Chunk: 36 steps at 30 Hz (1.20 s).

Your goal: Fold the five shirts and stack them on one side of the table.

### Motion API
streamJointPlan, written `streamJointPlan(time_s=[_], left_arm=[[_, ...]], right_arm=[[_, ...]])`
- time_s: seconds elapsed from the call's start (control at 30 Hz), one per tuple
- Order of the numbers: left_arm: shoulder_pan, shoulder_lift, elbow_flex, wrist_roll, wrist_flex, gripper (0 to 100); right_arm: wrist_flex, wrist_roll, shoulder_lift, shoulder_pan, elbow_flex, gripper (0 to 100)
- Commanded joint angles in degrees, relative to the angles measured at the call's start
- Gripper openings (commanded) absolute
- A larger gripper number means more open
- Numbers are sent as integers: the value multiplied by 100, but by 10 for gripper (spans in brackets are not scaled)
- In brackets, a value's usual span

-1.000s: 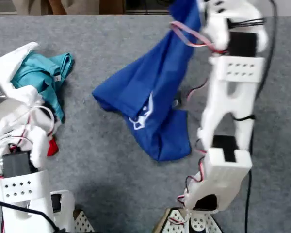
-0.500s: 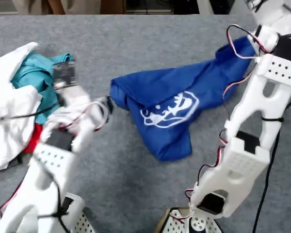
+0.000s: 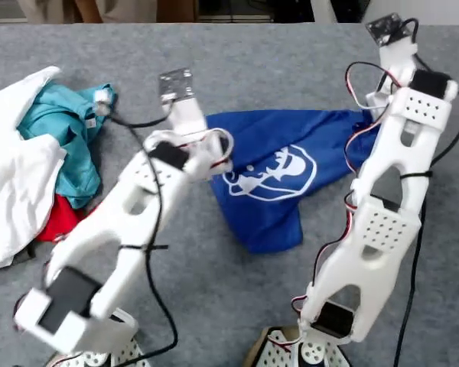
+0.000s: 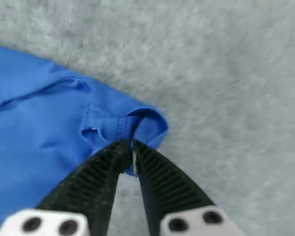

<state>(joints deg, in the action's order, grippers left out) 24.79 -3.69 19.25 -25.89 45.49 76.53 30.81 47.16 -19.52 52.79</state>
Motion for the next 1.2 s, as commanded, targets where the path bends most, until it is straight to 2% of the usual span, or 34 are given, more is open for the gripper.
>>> streamJointPlan(time_s=[0.0, 0.2, 0.53, 0.83, 0.97, 1.17], left_arm=[[202, 382, -853, -448, 264, 103], [202, 1358, -2145, -1240, 1248, 103], [202, 2976, -4782, -1881, 3385, 104], [211, 4084, -6497, -2154, 4255, 111], [211, 4435, -6901, -2400, 4563, 171], [369, 4673, -7376, -2462, 4967, 174]], right_arm=[[-264, -352, 233, -31, 57, 4], [-651, -686, 716, -40, 75, 4], [-712, -677, 901, -48, 277, 4], [-703, -677, 1130, -40, 576, 4], [-703, -677, 1130, -40, 576, 4], [-703, -677, 1130, -31, 576, 4]])
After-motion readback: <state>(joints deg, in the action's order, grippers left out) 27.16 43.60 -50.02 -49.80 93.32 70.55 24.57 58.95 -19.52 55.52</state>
